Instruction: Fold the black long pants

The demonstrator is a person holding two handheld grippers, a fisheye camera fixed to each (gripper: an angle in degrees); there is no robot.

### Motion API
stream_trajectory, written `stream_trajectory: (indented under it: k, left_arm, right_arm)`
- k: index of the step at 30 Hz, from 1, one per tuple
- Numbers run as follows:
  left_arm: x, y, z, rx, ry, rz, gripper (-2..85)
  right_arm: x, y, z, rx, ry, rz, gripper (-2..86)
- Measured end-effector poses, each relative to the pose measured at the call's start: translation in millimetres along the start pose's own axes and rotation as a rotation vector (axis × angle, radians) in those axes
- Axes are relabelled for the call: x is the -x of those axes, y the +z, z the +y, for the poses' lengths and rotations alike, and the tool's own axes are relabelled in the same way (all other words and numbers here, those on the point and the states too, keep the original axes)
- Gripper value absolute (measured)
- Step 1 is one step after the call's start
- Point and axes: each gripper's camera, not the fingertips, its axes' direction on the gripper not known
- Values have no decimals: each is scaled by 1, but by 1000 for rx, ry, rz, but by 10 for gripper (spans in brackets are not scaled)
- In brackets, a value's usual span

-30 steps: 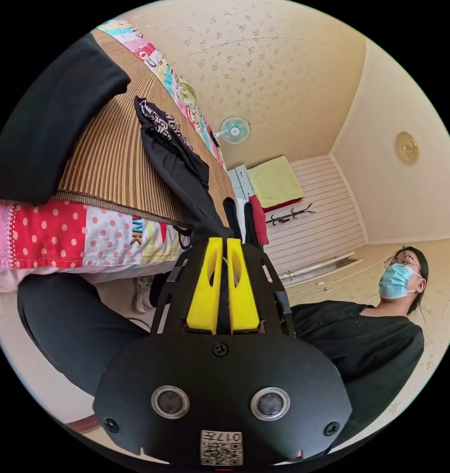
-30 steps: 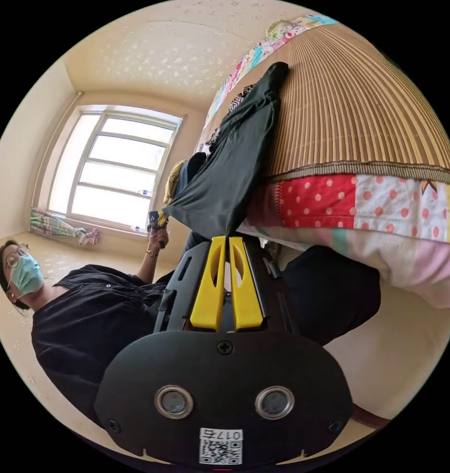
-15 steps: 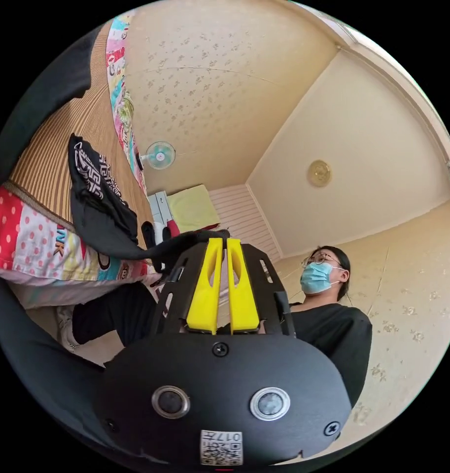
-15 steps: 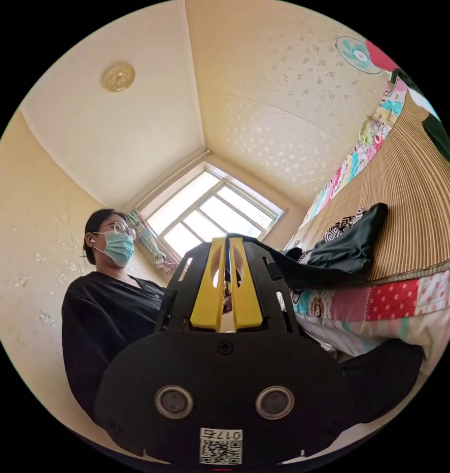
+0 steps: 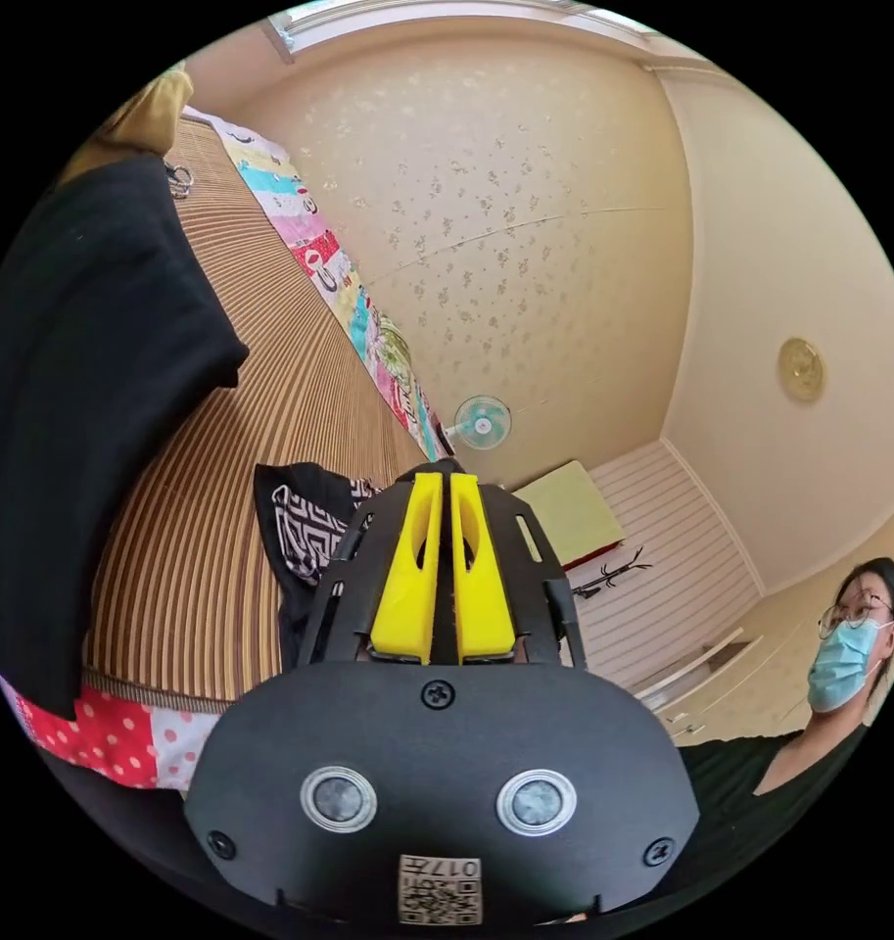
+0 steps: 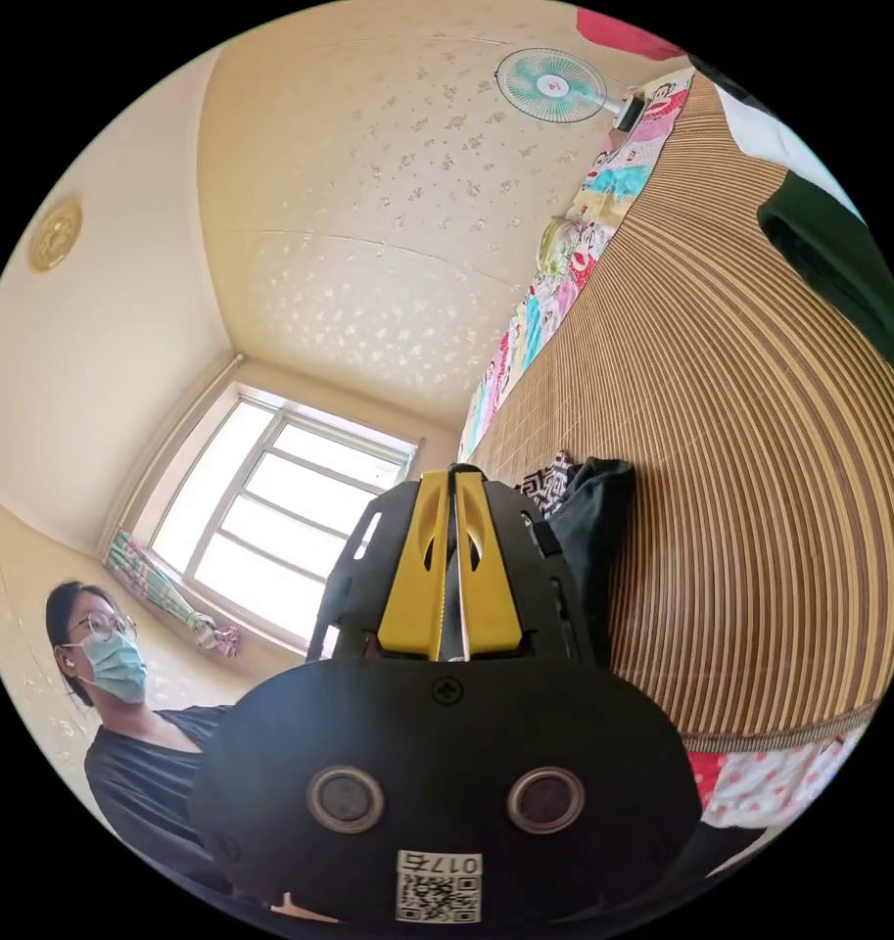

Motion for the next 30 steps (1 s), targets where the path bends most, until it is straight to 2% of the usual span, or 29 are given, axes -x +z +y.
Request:
stream_trajectory:
  k: [5,10,14,16,19,22,25,30]
  left_arm:
    - [11,61,-22,-12,28,-102,-4]
    - [34,105,-24,18,11,-218,27]
    - [18,97,-16,-17,100,-207,93]
    - [6,90,-10,22,122,-189,114]
    - [-12,73,20,76,129,-242,135]
    - [-14,58,62,137,48,-320,139]
    - [-10,54,97,195,-24,-366,147]
    - [-14,55,143,185,-104,-389,118]
  right_arm:
    - [-32,72,-51,27,45,253,16]
    - [-71,116,-61,25,160,336,47]
    - [-54,132,-58,25,93,421,88]
    - [-33,142,-50,47,9,414,89]
    - [8,176,-29,138,-142,464,81]
    - [40,233,-7,303,-245,470,75]
    - [62,300,14,467,-289,432,74]
    - [94,384,50,603,-303,344,80]
